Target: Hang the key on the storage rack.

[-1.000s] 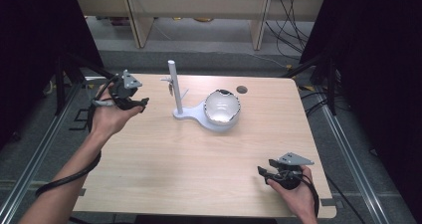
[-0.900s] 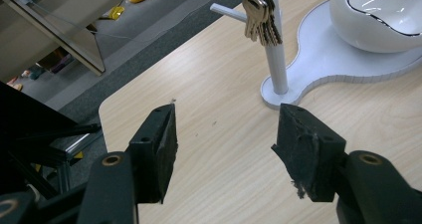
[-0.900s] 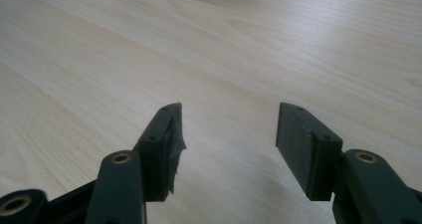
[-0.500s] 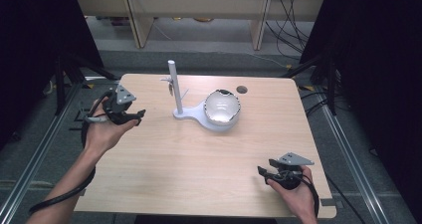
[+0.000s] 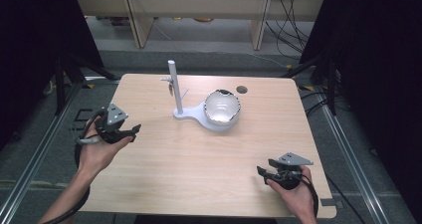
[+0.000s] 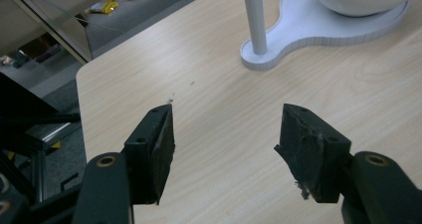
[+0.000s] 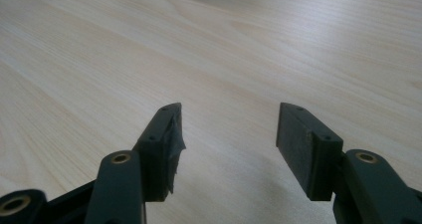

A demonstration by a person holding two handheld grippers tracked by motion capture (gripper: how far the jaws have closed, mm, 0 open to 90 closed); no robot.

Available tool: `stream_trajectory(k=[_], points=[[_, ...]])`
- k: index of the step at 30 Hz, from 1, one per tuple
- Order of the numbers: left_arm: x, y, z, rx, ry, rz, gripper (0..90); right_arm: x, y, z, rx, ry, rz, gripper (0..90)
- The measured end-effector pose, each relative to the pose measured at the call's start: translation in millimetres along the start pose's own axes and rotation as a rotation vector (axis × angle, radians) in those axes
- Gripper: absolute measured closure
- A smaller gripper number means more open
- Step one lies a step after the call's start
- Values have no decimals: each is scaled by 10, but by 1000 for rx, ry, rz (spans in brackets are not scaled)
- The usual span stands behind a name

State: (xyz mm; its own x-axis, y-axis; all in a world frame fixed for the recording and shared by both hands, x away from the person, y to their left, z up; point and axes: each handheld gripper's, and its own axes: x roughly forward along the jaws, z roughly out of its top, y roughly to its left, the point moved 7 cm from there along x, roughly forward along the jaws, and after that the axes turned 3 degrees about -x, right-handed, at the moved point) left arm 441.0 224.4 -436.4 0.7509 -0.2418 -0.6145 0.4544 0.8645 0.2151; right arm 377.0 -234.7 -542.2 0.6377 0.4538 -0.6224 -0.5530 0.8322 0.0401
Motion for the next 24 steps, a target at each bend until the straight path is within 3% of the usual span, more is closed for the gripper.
stream_trajectory(k=[5,9,12,15,16,17,24], points=[[29,-35,-197,-27,7,-15,369,0,21,0,18,1,4,446],[72,-59,-467,-66,18,-19,364,4,10,-1,5,0,4,445],[95,-72,-568,-85,17,-19,362,7,9,-1,2,-2,8,445],[166,-123,-806,-125,2,-21,358,6,15,-7,-3,9,22,444],[166,-123,-806,-125,2,-21,357,6,15,-7,-3,9,22,444],[209,-156,-951,-139,7,-23,355,8,13,-7,-2,7,7,444],[324,-237,-1246,-202,-30,-29,348,12,28,-10,3,9,14,443]])
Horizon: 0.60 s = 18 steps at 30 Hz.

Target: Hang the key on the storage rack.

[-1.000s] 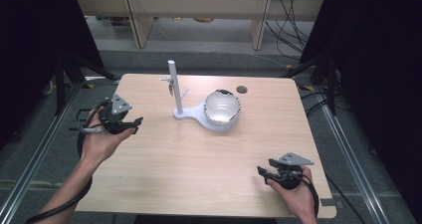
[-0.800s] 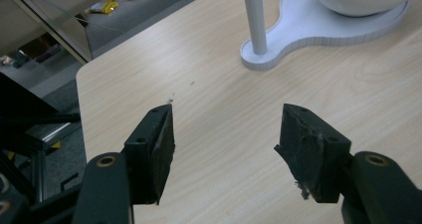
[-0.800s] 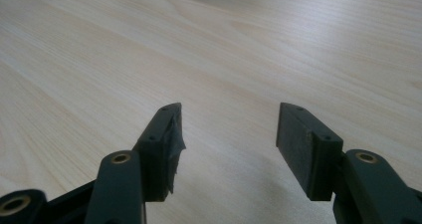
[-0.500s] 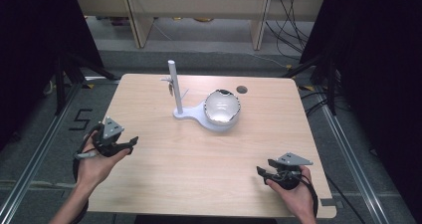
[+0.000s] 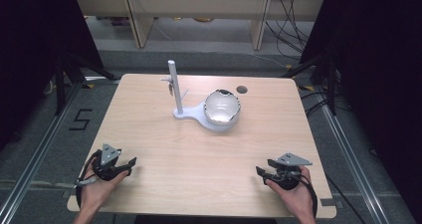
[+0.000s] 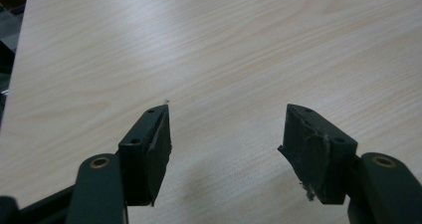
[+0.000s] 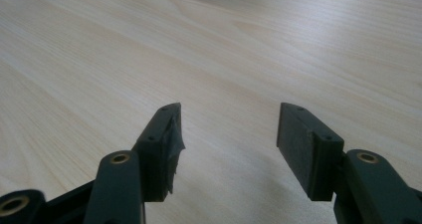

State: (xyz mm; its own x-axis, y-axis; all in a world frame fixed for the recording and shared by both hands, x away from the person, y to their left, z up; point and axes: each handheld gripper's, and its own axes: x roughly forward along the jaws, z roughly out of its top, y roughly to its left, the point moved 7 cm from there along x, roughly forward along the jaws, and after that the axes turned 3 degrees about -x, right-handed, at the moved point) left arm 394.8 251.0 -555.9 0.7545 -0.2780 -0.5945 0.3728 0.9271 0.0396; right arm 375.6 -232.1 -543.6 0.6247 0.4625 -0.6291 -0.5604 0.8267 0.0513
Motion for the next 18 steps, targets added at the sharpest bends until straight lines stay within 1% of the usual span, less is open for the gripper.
stream_trajectory(k=[2,3,4,5,6,7,8,9,10,11,13,14,15,16,18], points=[[13,1,-30,-5,-4,0,346,0,1,-2,-2,0,0,443],[24,-3,-75,-13,-11,2,344,12,5,2,-2,-11,8,443],[24,-3,-75,-13,-11,2,343,6,8,-2,-5,-2,21,443],[30,-9,-109,-22,-14,12,344,6,7,-1,-5,-3,20,443],[32,-12,-95,-22,-42,9,340,7,8,-1,-6,-4,20,442],[22,-10,-82,-24,-63,8,339,7,35,-5,30,-7,6,442],[19,-5,-78,-27,-70,12,337,12,29,-2,14,-10,7,442],[19,-5,-78,-27,-70,12,336,12,29,-2,14,-10,7,442],[11,1,-76,-25,-83,23,337,9,32,-7,12,-3,3,441],[6,-1,-75,-26,-87,27,337,14,13,0,-12,-11,2,441],[-3,-7,-74,-18,-99,31,337,11,15,-1,-16,-8,1,440],[-3,-7,-74,-18,-99,31,337,15,19,2,-13,-15,11,440],[-9,-12,-70,-17,-106,35,337,15,19,2,-13,-15,11,440],[-15,-12,-73,-12,-107,39,334,7,17,5,-12,-17,24,440],[-21,-15,-73,-12,-111,43,331,-7,9,6,-6,-19,19,440]])
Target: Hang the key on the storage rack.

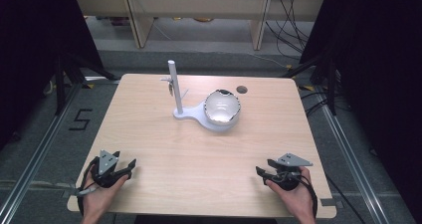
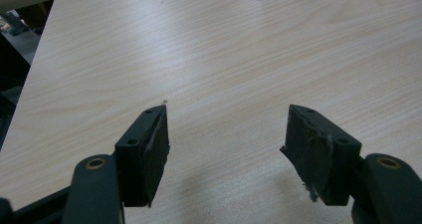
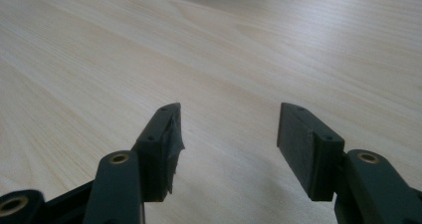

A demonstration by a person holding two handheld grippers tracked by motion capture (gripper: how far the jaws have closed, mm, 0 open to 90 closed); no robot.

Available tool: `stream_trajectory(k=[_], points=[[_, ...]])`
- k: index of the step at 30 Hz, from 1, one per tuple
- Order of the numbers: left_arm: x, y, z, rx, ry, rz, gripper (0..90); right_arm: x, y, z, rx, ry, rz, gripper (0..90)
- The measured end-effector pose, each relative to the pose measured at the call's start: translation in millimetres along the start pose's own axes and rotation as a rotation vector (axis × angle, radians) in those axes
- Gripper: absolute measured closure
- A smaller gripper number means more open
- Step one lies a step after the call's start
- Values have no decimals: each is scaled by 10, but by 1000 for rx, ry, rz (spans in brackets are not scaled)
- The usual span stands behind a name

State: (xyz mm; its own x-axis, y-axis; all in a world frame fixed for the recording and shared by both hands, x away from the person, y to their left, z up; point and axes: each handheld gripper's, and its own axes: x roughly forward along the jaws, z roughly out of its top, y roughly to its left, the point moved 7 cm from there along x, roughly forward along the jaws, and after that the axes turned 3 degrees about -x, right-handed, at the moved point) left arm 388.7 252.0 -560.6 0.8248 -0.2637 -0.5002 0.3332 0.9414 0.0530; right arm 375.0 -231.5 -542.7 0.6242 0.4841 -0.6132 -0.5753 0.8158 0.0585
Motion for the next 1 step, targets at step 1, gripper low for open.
stream_trajectory(k=[1], points=[[0,0,0,0,0,0,329,0,0,0,0,0,0,440]])
